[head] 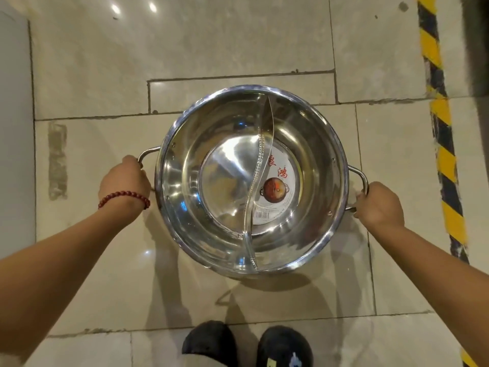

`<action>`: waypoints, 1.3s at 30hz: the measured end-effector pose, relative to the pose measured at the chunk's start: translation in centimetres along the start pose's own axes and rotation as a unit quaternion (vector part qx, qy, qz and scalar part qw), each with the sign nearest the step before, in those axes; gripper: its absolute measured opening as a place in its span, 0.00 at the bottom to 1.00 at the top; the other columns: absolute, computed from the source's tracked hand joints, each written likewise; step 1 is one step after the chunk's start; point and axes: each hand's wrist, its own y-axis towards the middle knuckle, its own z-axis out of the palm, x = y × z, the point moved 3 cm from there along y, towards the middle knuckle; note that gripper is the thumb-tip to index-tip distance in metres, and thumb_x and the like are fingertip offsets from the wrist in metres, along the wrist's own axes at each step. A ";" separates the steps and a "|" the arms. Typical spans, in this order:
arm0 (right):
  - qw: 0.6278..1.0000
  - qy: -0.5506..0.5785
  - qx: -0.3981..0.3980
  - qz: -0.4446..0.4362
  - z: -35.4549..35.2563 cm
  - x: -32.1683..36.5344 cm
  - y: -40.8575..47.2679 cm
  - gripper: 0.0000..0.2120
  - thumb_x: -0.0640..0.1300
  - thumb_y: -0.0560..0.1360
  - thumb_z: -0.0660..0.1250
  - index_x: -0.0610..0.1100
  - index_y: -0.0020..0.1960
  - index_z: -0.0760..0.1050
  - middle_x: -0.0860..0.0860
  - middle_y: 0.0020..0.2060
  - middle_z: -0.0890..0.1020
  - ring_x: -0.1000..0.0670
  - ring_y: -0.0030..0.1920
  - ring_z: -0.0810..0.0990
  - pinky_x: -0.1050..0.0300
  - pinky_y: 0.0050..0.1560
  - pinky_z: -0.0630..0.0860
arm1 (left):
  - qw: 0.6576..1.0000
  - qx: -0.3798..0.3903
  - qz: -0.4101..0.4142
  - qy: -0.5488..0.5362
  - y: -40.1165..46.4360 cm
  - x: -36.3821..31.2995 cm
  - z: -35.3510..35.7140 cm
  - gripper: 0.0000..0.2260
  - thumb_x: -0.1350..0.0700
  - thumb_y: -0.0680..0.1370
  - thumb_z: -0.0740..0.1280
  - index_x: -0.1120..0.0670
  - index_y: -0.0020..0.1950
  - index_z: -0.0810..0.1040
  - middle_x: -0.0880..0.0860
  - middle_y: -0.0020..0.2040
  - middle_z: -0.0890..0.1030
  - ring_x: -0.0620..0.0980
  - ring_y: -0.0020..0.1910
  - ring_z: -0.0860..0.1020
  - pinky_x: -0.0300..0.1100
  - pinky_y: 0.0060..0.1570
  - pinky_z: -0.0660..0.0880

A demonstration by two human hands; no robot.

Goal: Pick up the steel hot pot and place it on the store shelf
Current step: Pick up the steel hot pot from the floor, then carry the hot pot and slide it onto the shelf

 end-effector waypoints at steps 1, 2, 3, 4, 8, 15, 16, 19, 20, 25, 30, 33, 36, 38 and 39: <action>1.000 0.009 -0.003 -0.002 -0.6 0.1 -0.3 0.08 0.40 0.78 0.57 0.35 0.46 0.72 0.34 0.50 0.81 0.34 0.49 0.80 0.49 0.46 0.74 | 1.000 0.000 0.002 -0.008 -0.4 0.1 -0.7 0.12 0.60 0.80 0.56 0.64 0.59 0.73 0.67 0.51 0.79 0.64 0.48 0.77 0.52 0.42 0.70; 1.000 0.016 -0.007 -0.003 -0.9 0.0 -0.4 0.10 0.41 0.78 0.57 0.35 0.47 0.72 0.34 0.49 0.81 0.35 0.48 0.81 0.48 0.47 0.76 | 1.000 -0.001 0.002 -0.016 -0.6 0.1 -1.1 0.12 0.60 0.80 0.57 0.64 0.58 0.73 0.67 0.51 0.79 0.65 0.49 0.77 0.53 0.44 0.71; 1.000 0.022 -0.011 -0.005 -1.7 0.1 -0.7 0.11 0.41 0.78 0.58 0.34 0.48 0.73 0.34 0.49 0.81 0.35 0.48 0.81 0.46 0.48 0.77 | 1.000 -0.002 0.003 -0.020 -0.9 0.3 -1.9 0.12 0.60 0.80 0.57 0.65 0.58 0.73 0.67 0.51 0.79 0.66 0.50 0.77 0.54 0.46 0.72; 1.000 0.024 -0.012 -0.008 -2.8 0.3 -1.3 0.11 0.42 0.79 0.58 0.34 0.49 0.73 0.35 0.48 0.81 0.35 0.47 0.81 0.45 0.49 0.77 | 1.000 -0.001 0.006 -0.024 -1.5 0.3 -3.1 0.12 0.60 0.80 0.57 0.65 0.58 0.73 0.67 0.51 0.80 0.66 0.50 0.77 0.54 0.47 0.73; 0.999 0.037 -0.029 -0.025 -8.3 1.3 -4.5 0.10 0.44 0.79 0.59 0.37 0.47 0.73 0.36 0.47 0.81 0.35 0.46 0.81 0.45 0.49 0.78 | 0.999 -0.010 0.003 -0.053 -4.2 0.6 -9.3 0.12 0.60 0.80 0.58 0.65 0.58 0.74 0.66 0.52 0.80 0.65 0.52 0.78 0.53 0.49 0.72; 0.994 0.079 -0.057 -0.057 -22.2 3.9 -10.0 0.14 0.45 0.78 0.59 0.34 0.49 0.75 0.35 0.47 0.83 0.35 0.47 0.82 0.42 0.52 0.78 | 0.993 -0.043 0.009 -0.106 -8.5 -0.5 -23.8 0.12 0.58 0.79 0.59 0.64 0.56 0.77 0.65 0.50 0.81 0.65 0.50 0.78 0.53 0.47 0.74; 0.992 0.087 -0.063 -0.062 -24.5 4.3 -11.0 0.14 0.45 0.78 0.59 0.35 0.48 0.76 0.35 0.46 0.83 0.35 0.47 0.82 0.42 0.52 0.78 | 0.992 -0.050 0.016 -0.114 -9.3 -0.9 -26.2 0.12 0.58 0.79 0.59 0.63 0.56 0.77 0.65 0.49 0.82 0.65 0.49 0.78 0.53 0.47 0.74; 0.987 0.103 -0.092 -0.085 -32.2 5.4 -14.7 0.14 0.43 0.78 0.59 0.32 0.46 0.77 0.33 0.45 0.82 0.34 0.47 0.81 0.46 0.48 0.77 | 0.987 -0.071 0.043 -0.140 -12.1 -1.9 -34.0 0.11 0.59 0.79 0.60 0.65 0.53 0.77 0.66 0.48 0.81 0.66 0.49 0.78 0.53 0.47 0.73; 0.983 0.115 -0.106 -0.097 -34.9 5.7 -16.2 0.14 0.42 0.78 0.59 0.32 0.45 0.76 0.32 0.45 0.82 0.34 0.47 0.80 0.46 0.47 0.76 | 0.984 -0.080 0.052 -0.148 -13.2 -2.2 -36.7 0.11 0.60 0.79 0.60 0.66 0.52 0.78 0.67 0.47 0.81 0.66 0.49 0.78 0.52 0.47 0.73; 0.963 0.146 -0.162 -0.156 -47.4 6.7 -23.7 0.16 0.41 0.78 0.59 0.37 0.33 0.69 0.32 0.39 0.78 0.33 0.46 0.77 0.51 0.40 0.65 | 0.968 -0.146 0.071 -0.191 -19.1 -3.3 -50.3 0.13 0.59 0.79 0.62 0.67 0.55 0.78 0.67 0.49 0.81 0.66 0.50 0.77 0.55 0.51 0.74; 0.944 0.178 -0.205 -0.186 -57.9 7.1 -31.4 0.20 0.42 0.79 0.58 0.39 0.29 0.65 0.40 0.32 0.73 0.41 0.36 0.71 0.53 0.36 0.63 | 0.951 -0.174 0.104 -0.236 -23.9 -2.7 -61.5 0.12 0.58 0.77 0.64 0.66 0.49 0.80 0.67 0.46 0.82 0.66 0.49 0.78 0.54 0.50 0.75; 0.931 0.205 -0.234 -0.189 -62.6 6.9 -35.7 0.19 0.41 0.78 0.58 0.30 0.33 0.71 0.33 0.32 0.76 0.41 0.34 0.71 0.52 0.34 0.63 | 0.938 -0.176 0.118 -0.275 -26.4 -2.0 -66.9 0.11 0.59 0.76 0.64 0.67 0.47 0.80 0.65 0.42 0.81 0.65 0.48 0.78 0.51 0.47 0.73; 0.921 0.220 -0.263 -0.186 -66.4 6.2 -40.3 0.19 0.40 0.76 0.59 0.34 0.28 0.68 0.33 0.30 0.77 0.37 0.34 0.75 0.50 0.35 0.68 | 0.922 -0.162 0.139 -0.325 -29.1 -1.3 -71.7 0.10 0.61 0.76 0.65 0.68 0.47 0.80 0.64 0.37 0.79 0.62 0.45 0.78 0.48 0.48 0.73; 0.914 0.230 -0.282 -0.180 -68.4 5.5 -43.6 0.19 0.40 0.76 0.60 0.33 0.29 0.70 0.32 0.30 0.76 0.36 0.35 0.75 0.48 0.39 0.71 | 0.910 -0.145 0.161 -0.352 -30.3 -0.7 -74.5 0.11 0.62 0.76 0.65 0.70 0.45 0.80 0.57 0.26 0.75 0.57 0.35 0.77 0.44 0.42 0.76; 0.910 0.233 -0.294 -0.178 -69.2 5.1 -45.4 0.19 0.40 0.77 0.60 0.32 0.29 0.71 0.32 0.30 0.76 0.36 0.34 0.74 0.48 0.39 0.71 | 0.904 -0.135 0.171 -0.368 -30.8 -0.4 -75.8 0.11 0.62 0.76 0.65 0.70 0.44 0.79 0.54 0.23 0.73 0.53 0.28 0.78 0.40 0.34 0.77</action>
